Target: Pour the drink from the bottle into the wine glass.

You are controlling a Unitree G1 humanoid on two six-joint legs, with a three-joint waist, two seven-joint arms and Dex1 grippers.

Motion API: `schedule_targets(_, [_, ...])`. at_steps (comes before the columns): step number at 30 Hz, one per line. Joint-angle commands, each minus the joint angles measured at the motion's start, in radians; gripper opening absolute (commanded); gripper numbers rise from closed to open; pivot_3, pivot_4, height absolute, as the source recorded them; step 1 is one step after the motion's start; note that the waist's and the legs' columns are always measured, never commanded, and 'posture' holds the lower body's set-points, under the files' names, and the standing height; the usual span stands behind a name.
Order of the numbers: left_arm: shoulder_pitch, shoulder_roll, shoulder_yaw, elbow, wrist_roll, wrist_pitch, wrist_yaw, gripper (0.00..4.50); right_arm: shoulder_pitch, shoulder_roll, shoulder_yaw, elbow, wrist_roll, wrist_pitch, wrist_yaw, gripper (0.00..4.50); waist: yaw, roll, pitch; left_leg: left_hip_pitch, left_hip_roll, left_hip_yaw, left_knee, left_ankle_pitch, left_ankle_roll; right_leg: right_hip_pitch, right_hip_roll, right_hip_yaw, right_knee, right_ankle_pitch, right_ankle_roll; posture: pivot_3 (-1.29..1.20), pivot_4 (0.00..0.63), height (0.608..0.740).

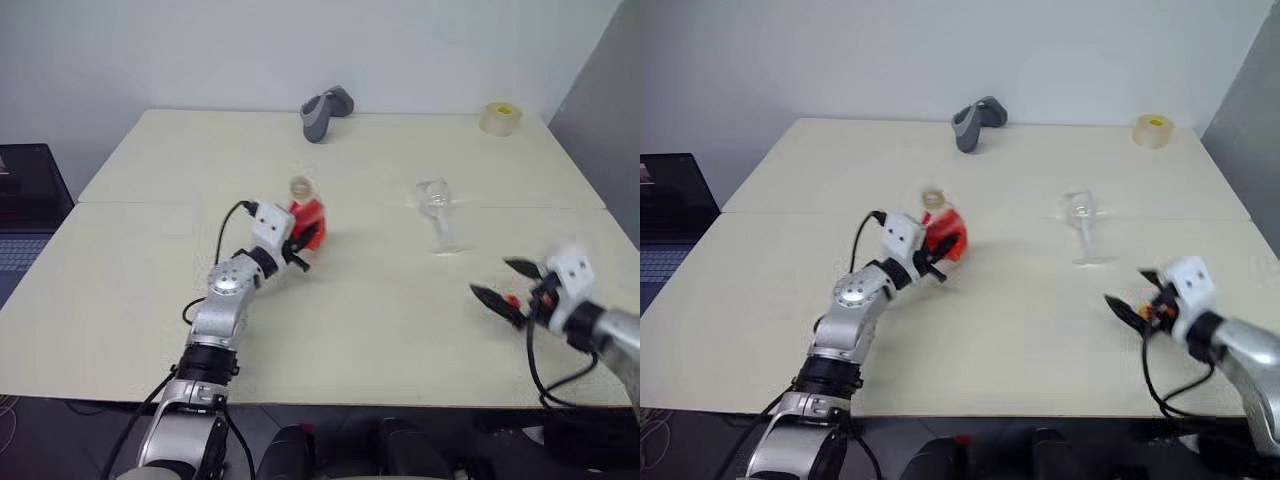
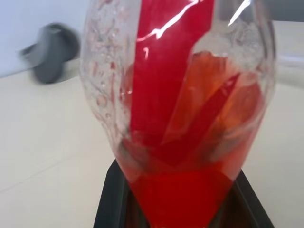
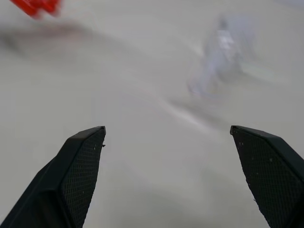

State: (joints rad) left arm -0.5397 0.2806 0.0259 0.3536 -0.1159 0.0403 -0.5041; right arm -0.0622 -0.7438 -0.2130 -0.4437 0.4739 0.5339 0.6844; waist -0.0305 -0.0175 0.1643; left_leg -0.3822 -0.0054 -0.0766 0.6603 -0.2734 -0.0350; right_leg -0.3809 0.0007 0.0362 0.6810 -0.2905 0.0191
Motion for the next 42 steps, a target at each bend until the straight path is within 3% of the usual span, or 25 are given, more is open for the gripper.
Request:
schedule_targets(1, [-0.061, 0.031, 0.074, 0.076, -0.003, -0.072, 0.069, 0.74, -0.115, 0.025, 0.131, -0.051, 0.001, 0.002, 0.04, 4.5, 0.003, -0.001, 0.0, -0.001, 0.0, 0.0, 0.0, 0.0, 0.0, -0.001, 0.0, -0.001, 0.0, 0.0, -0.001, 0.0, 0.15, 0.74])
schedule_targets(9, [-0.159, 0.067, 0.147, 0.336, -0.004, -0.186, 0.149, 0.74, -0.365, 0.199, 0.391, 0.082, -0.088, -0.086, 0.094, 4.5, 0.016, -0.002, 0.001, -0.01, -0.003, 0.0, 0.004, 0.0, 0.0, -0.007, -0.005, -0.001, 0.0, 0.002, 0.002, 0.0, 0.15, 0.74])
schedule_targets(19, [-0.21, 0.077, 0.163, 0.545, 0.006, -0.263, 0.208, 0.74, -0.393, 0.258, 0.426, 0.125, -0.144, -0.129, 0.107, 4.5, 0.022, -0.002, 0.001, -0.011, -0.003, 0.0, 0.004, 0.0, 0.0, -0.009, -0.005, -0.001, 0.001, 0.002, 0.001, 0.0, 0.15, 0.74])
schedule_targets(24, [-0.201, 0.072, 0.175, 0.57, -0.006, -0.284, 0.236, 2.45, -0.378, 0.248, 0.416, 0.091, -0.128, -0.098, 0.107, 4.5, 0.017, -0.002, 0.001, -0.01, -0.002, 0.0, 0.004, 0.0, 0.0, -0.009, -0.005, -0.001, 0.001, 0.002, 0.001, 0.0, 0.15, 0.74])
schedule_targets(30, [-0.14, 0.054, 0.187, 0.476, -0.039, -0.267, 0.2, 4.32, -0.354, 0.245, 0.406, 0.03, -0.11, -0.054, 0.096, 4.5, 0.012, -0.002, 0.001, -0.01, -0.002, 0.0, 0.003, 0.0, 0.0, -0.009, -0.005, -0.001, 0.001, 0.002, 0.001, 0.0, 0.15, 0.74])
schedule_targets(36, [-0.046, 0.054, 0.18, 0.299, -0.044, -0.204, 0.188, 4.48, -0.341, 0.233, 0.385, -0.024, -0.091, -0.015, 0.096, 4.5, 0.005, -0.002, 0.001, -0.01, -0.002, 0.0, 0.003, 0.0, 0.0, -0.009, -0.005, -0.001, 0.001, 0.002, 0.001, 0.0, 0.15, 0.74])
schedule_targets(42, [0.156, 0.066, 0.193, -0.061, -0.072, -0.05, 0.197, 4.48, -0.3, 0.195, 0.307, -0.092, -0.033, 0.049, 0.083, 4.5, 0.004, -0.002, 0.001, -0.01, -0.002, 0.0, 0.003, 0.0, 0.0, -0.009, -0.005, -0.001, 0.001, 0.002, 0.001, 0.0, 0.15, 0.74])
